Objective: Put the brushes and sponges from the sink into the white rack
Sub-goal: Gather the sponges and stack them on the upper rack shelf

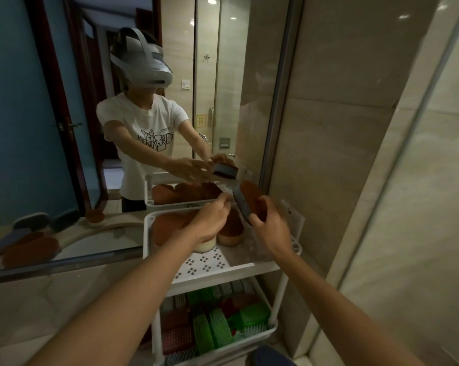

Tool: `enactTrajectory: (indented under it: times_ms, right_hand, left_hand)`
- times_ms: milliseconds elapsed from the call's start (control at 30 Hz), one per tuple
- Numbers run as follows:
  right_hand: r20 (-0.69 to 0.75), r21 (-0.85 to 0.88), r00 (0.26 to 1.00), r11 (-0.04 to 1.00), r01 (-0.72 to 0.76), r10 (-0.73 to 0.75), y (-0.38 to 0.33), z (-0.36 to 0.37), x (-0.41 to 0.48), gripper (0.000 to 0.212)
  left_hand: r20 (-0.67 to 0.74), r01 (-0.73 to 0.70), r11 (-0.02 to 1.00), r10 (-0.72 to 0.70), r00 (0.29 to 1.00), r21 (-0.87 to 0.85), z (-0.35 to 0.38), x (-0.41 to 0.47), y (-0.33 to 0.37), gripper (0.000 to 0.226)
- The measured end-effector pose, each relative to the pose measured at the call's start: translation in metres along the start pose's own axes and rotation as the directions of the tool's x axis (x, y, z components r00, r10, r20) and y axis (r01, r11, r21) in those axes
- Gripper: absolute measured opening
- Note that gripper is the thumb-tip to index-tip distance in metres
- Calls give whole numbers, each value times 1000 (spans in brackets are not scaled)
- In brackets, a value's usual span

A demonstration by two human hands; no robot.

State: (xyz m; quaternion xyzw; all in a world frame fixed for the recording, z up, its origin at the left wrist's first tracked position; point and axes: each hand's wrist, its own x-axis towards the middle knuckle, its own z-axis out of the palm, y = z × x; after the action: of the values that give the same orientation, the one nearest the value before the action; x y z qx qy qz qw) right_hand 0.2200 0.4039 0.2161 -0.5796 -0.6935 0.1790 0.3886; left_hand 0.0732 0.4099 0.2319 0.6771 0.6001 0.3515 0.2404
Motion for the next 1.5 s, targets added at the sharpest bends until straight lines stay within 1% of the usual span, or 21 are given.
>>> enactTrajectory:
  times_ms: [33, 67, 100, 133, 167, 233, 300, 367, 600, 767, 900, 967, 1133, 1300, 1367, 1433, 1500]
  right_hand:
    - [22, -25, 999, 999, -26, 27, 3, 1, 1, 48]
    - [50, -39, 998, 999, -38, 40, 6, 2, 3, 47]
    - [80, -52, 996, 998, -40, 44, 8, 4, 4, 46]
    - [108, -75, 993, 997, -33, 41, 9, 4, 4, 46]
    - [136, -111, 990, 994, -18, 33, 10, 5, 5, 46]
    - [196, -206, 980, 978, 20, 22, 11, 7, 8, 48]
    - [232, -286, 972, 957, 41, 28, 10, 12, 12, 49]
    - [243, -335, 969, 942, 33, 52, 10, 17, 17, 50]
    - [228, -443, 965, 896, -13, 127, 10, 22, 22, 48]
    - [254, -504, 949, 863, -37, 189, 6, 23, 21, 49]
    - [294, -599, 938, 800, 33, 181, 2, 23, 14, 52]
    - [328, -606, 921, 794, 36, 209, 1, 21, 16, 54]
    - [368, -630, 910, 771, 93, 191, 1, 21, 12, 58]
    - [385, -703, 903, 694, 153, 191, -3, 16, 12, 62]
    - [401, -731, 887, 663, 158, 230, -8, 14, 12, 67]
    - [386, -731, 892, 669, 139, 237, -14, 11, 8, 68]
    - [322, -685, 937, 718, 128, 139, -18, 6, 1, 56]
  left_hand:
    - [86, -74, 979, 59, 995, 188, 0, 0, -6, 42]
    - [186, -143, 922, 79, 979, 361, -1, -1, -12, 46]
    - [271, -191, 843, 56, 961, 503, 0, -3, -17, 51]
    - [326, -210, 773, 4, 945, 598, 1, -6, -21, 57]
    - [347, -211, 727, -40, 937, 654, 3, -9, -24, 61]
    - [333, -218, 681, -40, 942, 700, 6, -14, -28, 65]
    - [311, -227, 664, -10, 950, 713, 7, -16, -29, 64]
    - [300, -219, 665, -8, 954, 714, 7, -16, -28, 63]
    - [272, -211, 657, 9, 962, 723, 10, -16, -30, 61]
    - [268, -208, 652, 8, 963, 729, 11, -18, -28, 60]
    - [259, -195, 658, 1, 966, 727, 11, -20, -26, 59]
    - [258, -194, 652, -2, 966, 733, 11, -21, -24, 60]
    - [260, -190, 646, -13, 966, 739, 12, -21, -23, 61]
    - [286, -189, 644, -48, 957, 741, 13, -20, -23, 61]
    - [307, -177, 665, -83, 948, 725, 11, -17, -22, 62]
    - [325, -138, 722, -126, 937, 677, 7, -15, -20, 64]
    - [312, -81, 821, -122, 942, 566, 2, -12, -15, 68]
